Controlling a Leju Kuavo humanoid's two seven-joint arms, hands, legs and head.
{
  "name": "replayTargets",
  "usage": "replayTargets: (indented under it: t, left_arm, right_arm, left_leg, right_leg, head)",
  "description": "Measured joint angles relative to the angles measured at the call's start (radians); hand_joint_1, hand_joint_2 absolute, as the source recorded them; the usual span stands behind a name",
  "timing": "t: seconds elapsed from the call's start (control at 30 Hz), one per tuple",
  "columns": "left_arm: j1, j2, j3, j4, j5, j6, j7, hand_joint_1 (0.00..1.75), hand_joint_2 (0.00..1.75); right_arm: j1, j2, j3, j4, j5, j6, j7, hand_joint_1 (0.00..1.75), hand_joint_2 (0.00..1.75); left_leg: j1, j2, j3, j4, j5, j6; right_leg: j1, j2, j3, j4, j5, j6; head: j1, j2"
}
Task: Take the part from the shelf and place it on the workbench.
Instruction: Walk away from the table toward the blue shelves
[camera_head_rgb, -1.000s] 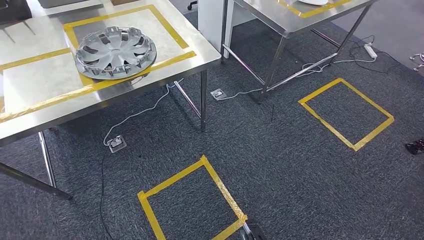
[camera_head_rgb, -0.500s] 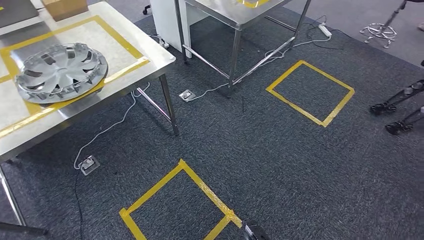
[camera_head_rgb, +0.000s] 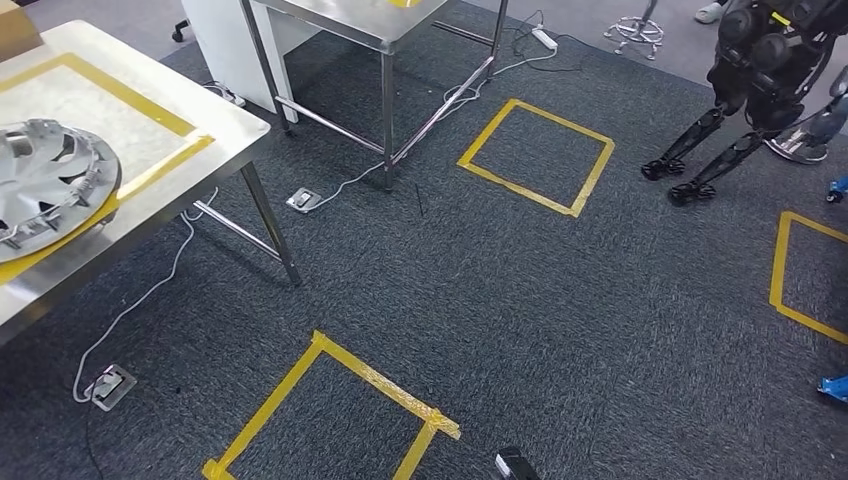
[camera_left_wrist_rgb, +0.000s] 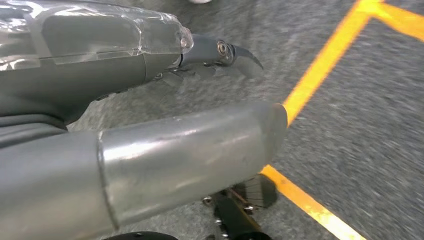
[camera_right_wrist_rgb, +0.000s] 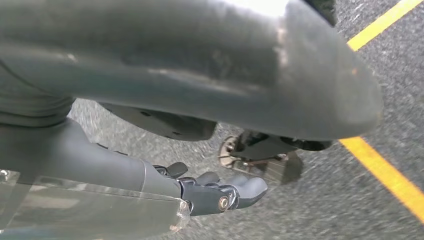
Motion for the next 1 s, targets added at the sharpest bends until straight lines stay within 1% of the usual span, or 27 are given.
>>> replayTargets:
  t: [0.03,0.1,0.17,0.2,0.23,0.27,0.3,0.33,0.37,0.4,0.43,0.47,0.5,0.53,0.57,0.6,0.63,0.67,0.7,0.73,0.77,0.8,0.87,0.9,0.93,0.97,1.0]
  left_arm:
    - [-0.003,-0.002,0.0,0.0,-0.002,0.002,-0.006,0.0,0.0]
    - [-0.009,-0.004,0.0,0.0,-0.008,0.007,-0.01,0.0,0.0]
    - [-0.014,-0.003,0.0,0.0,-0.014,0.013,-0.002,0.0,0.0]
    - [-0.015,-0.002,0.0,0.0,-0.018,0.016,0.005,0.0,0.0]
    - [-0.016,0.001,0.0,0.0,-0.021,0.018,0.011,0.0,0.0]
    - [-0.016,0.003,0.001,0.0,-0.024,0.019,0.017,0.0,0.0]
    - [-0.016,0.007,0.001,0.0,-0.026,0.02,0.025,0.0,0.0]
    - [-0.015,0.011,0.001,0.0,-0.029,0.021,0.036,0.0,0.0]
    - [-0.012,0.014,0.001,0.0,-0.032,0.022,0.049,0.0,0.0]
    - [-0.009,0.017,0.001,0.0,-0.034,0.025,0.064,0.0,0.0]
    - [-0.007,0.019,0.001,0.0,-0.036,0.027,0.078,0.0,0.0]
    - [-0.005,0.021,0.0,0.0,-0.037,0.03,0.092,0.0,0.0]
    - [-0.005,0.021,0.0,0.0,-0.037,0.032,0.105,0.0,0.0]
    - [-0.004,0.021,-0.001,0.0,-0.038,0.033,0.114,0.0,0.0]
    - [-0.004,0.021,-0.003,0.0,-0.038,0.033,0.12,0.0,0.0]
    - [-0.003,0.02,-0.005,0.0,-0.038,0.033,0.123,0.0,0.0]
    - [-0.002,0.018,-0.007,0.0,-0.039,0.032,0.122,0.0,0.0]
    - [-0.001,0.016,-0.009,0.0,-0.039,0.031,0.121,0.0,0.0]
    - [0.0,0.014,-0.01,0.001,-0.039,0.03,0.119,0.0,0.0]
    - [0.0,0.012,-0.011,0.0,-0.039,0.029,0.12,0.0,0.0]
    - [0.001,0.012,-0.011,0.0,-0.039,0.028,0.125,0.0,0.0]
    - [0.001,0.012,-0.012,0.0,-0.039,0.026,0.132,0.0,0.0]
    - [0.005,0.015,-0.015,0.0,-0.039,0.023,0.151,0.0,0.0]
    - [0.006,0.016,-0.017,-0.001,-0.039,0.022,0.159,0.0,0.0]
    - [0.007,0.018,-0.02,-0.001,-0.039,0.021,0.164,0.0,0.0]
    - [0.007,0.02,-0.023,-0.001,-0.038,0.02,0.166,0.0,0.0]
    - [0.006,0.021,-0.026,-0.002,-0.038,0.019,0.166,0.0,0.0]
  right_arm:
    - [0.003,0.0,0.002,0.001,0.001,0.001,-0.012,0.0,0.0]
    - [0.003,0.002,0.004,0.002,0.002,0.003,-0.046,0.0,0.0]
    - [0.004,0.006,0.005,0.003,-0.002,0.002,-0.086,0.0,0.0]
    - [0.005,0.01,0.006,0.004,-0.005,0.001,-0.103,0.0,0.0]
    - [0.008,0.013,0.006,0.004,-0.008,0.0,-0.114,0.0,0.0]
    - [0.008,0.016,0.007,0.005,-0.007,-0.001,-0.12,0.0,0.0]
    - [0.006,0.02,0.008,0.006,-0.005,-0.001,-0.12,0.0,0.0]
    - [0.003,0.024,0.01,0.006,-0.002,-0.002,-0.116,0.0,0.0]
    - [-0.001,0.026,0.011,0.007,0.001,-0.002,-0.11,0.0,0.0]
    - [-0.003,0.029,0.013,0.007,0.002,-0.004,-0.103,0.0,0.0]
    - [-0.003,0.03,0.015,0.007,0.002,-0.006,-0.097,0.0,0.0]
    - [-0.002,0.03,0.018,0.008,0.0,-0.009,-0.093,0.0,0.0]
    - [-0.002,0.029,0.02,0.009,-0.002,-0.013,-0.09,0.0,0.0]
    - [-0.001,0.028,0.023,0.01,-0.005,-0.017,-0.088,0.0,0.0]
    - [-0.002,0.026,0.023,0.01,-0.009,-0.02,-0.088,0.0,0.0]
    - [-0.004,0.025,0.024,0.011,-0.014,-0.023,-0.088,0.0,0.0]
    - [-0.006,0.023,0.025,0.011,-0.019,-0.026,-0.088,0.0,0.0]
    - [-0.008,0.022,0.025,0.012,-0.023,-0.03,-0.087,0.0,0.0]
    - [-0.009,0.021,0.026,0.012,-0.026,-0.035,-0.085,0.0,0.0]
    - [-0.008,0.02,0.027,0.012,-0.025,-0.039,-0.081,0.0,0.0]
    - [-0.008,0.019,0.029,0.013,-0.024,-0.042,-0.073,0.0,0.0]
    - [-0.009,0.019,0.03,0.013,-0.02,-0.044,-0.063,0.0,0.0]
    - [-0.014,0.019,0.036,0.013,-0.015,-0.048,-0.04,0.0,0.0]
    - [-0.015,0.019,0.039,0.013,-0.016,-0.05,-0.031,0.0,0.0]
    - [-0.014,0.019,0.043,0.013,-0.017,-0.052,-0.023,0.0,0.0]
    - [-0.011,0.019,0.046,0.014,-0.019,-0.054,-0.019,0.0,0.0]
    - [-0.007,0.018,0.049,0.014,-0.021,-0.055,-0.015,0.0,0.0]
  left_leg:
    - [0.0,0.01,0.005,0.0,-0.003,-0.002]
    - [-0.002,0.028,0.011,-0.002,-0.008,-0.008]
    - [-0.002,0.043,0.015,-0.007,-0.01,-0.017]
    - [-0.001,0.049,0.021,-0.011,-0.011,-0.023]
    - [0.0,0.033,0.026,-0.011,-0.015,-0.028]
    - [0.001,0.001,0.024,0.002,-0.027,-0.032]
    - [0.001,-0.035,0.011,0.033,-0.047,-0.035]
    - [0.001,-0.072,-0.015,0.088,-0.075,-0.036]
    - [0.001,-0.087,-0.051,0.155,-0.104,-0.036]
    - [0.0,-0.087,-0.087,0.216,-0.123,-0.037]
    - [0.0,-0.083,-0.114,0.253,-0.124,-0.037]
    - [0.0,-0.081,-0.123,0.251,-0.103,-0.037]
    - [0.001,-0.085,-0.115,0.212,-0.065,-0.037]
    - [0.004,-0.101,-0.093,0.148,-0.019,-0.037]
    - [0.007,-0.131,-0.07,0.087,0.012,-0.037]
    - [0.01,-0.155,-0.051,0.042,0.029,-0.035]
    - [0.011,-0.172,-0.039,0.017,0.032,-0.032]
    - [0.009,-0.174,-0.034,0.012,0.026,-0.028]
    - [0.009,-0.159,-0.03,0.008,0.024,-0.023]
    - [0.009,-0.145,-0.026,0.004,0.024,-0.018]
    - [0.01,-0.128,-0.021,0.001,0.022,-0.012]
    - [0.01,-0.111,-0.016,-0.001,0.02,-0.007]
    - [0.005,-0.072,-0.008,-0.003,0.013,0.001]
    - [0.002,-0.053,-0.005,-0.003,0.009,0.003]
    - [0.0,-0.036,-0.002,-0.003,0.005,0.003]
    - [-0.001,-0.021,0.001,-0.003,0.001,0.002]
    - [-0.002,-0.009,0.006,-0.003,-0.004,0.001]
  right_leg:
    - [0.003,-0.013,0.036,-0.072,0.035,-0.008]
    - [0.017,-0.049,0.094,-0.184,0.069,-0.028]
    - [0.028,-0.06,0.107,-0.21,0.065,-0.041]
    - [0.028,-0.051,0.109,-0.217,0.067,-0.046]
    - [0.027,-0.042,0.115,-0.226,0.07,-0.051]
    - [0.024,-0.034,0.122,-0.238,0.074,-0.056]
    - [0.02,-0.025,0.13,-0.248,0.079,-0.06]
    - [0.018,-0.016,0.134,-0.254,0.082,-0.063]
    - [0.018,-0.003,0.135,-0.255,0.082,-0.066]
    - [0.019,0.011,0.136,-0.254,0.081,-0.068]
    - [0.02,0.026,0.136,-0.252,0.079,-0.068]
    - [0.02,0.041,0.138,-0.249,0.076,-0.068]
    - [0.019,0.055,0.14,-0.245,0.072,-0.066]
    - [0.017,0.069,0.142,-0.239,0.067,-0.062]
    - [0.017,0.081,0.142,-0.231,0.06,-0.056]
    - [0.016,0.094,0.14,-0.224,0.055,-0.051]
    - [0.013,0.106,0.136,-0.219,0.051,-0.044]
    - [0.011,0.119,0.132,-0.216,0.05,-0.038]
    - [0.008,0.134,0.129,-0.216,0.05,-0.033]
    - [0.008,0.136,0.126,-0.214,0.049,-0.028]
    - [0.009,0.123,0.12,-0.201,0.041,-0.023]
    - [0.01,0.097,0.104,-0.171,0.025,-0.018]
    - [0.009,0.034,0.04,-0.052,-0.03,-0.009]
    - [0.006,0.018,0.003,0.013,-0.054,-0.006]
    - [0.004,0.01,-0.024,0.058,-0.062,-0.005]
    - [0.003,0.007,-0.031,0.067,-0.051,-0.005]
    - [0.004,0.004,-0.019,0.036,-0.022,-0.009]
  head:
    - [0.003,0.0]
    - [0.006,0.0]
    - [0.007,0.0]
    - [0.009,0.0]
    - [0.009,0.0]
    - [0.007,0.0]
    - [0.003,0.0]
    - [-0.003,0.0]
    - [-0.011,0.0]
    - [-0.018,0.0]
    - [-0.024,0.0]
    - [-0.028,0.0]
    - [-0.031,0.0]
    - [-0.034,0.0]
    - [-0.038,0.0]
    - [-0.04,0.0]
    - [-0.04,0.0]
    - [-0.04,0.0]
    - [-0.039,0.0]
    - [-0.037,0.0]
    - [-0.033,0.0]
    - [-0.026,0.0]
    - [-0.011,0.0]
    - [-0.007,0.0]
    - [-0.005,0.0]
    - [-0.003,0.0]
    - [-0.001,0.0]
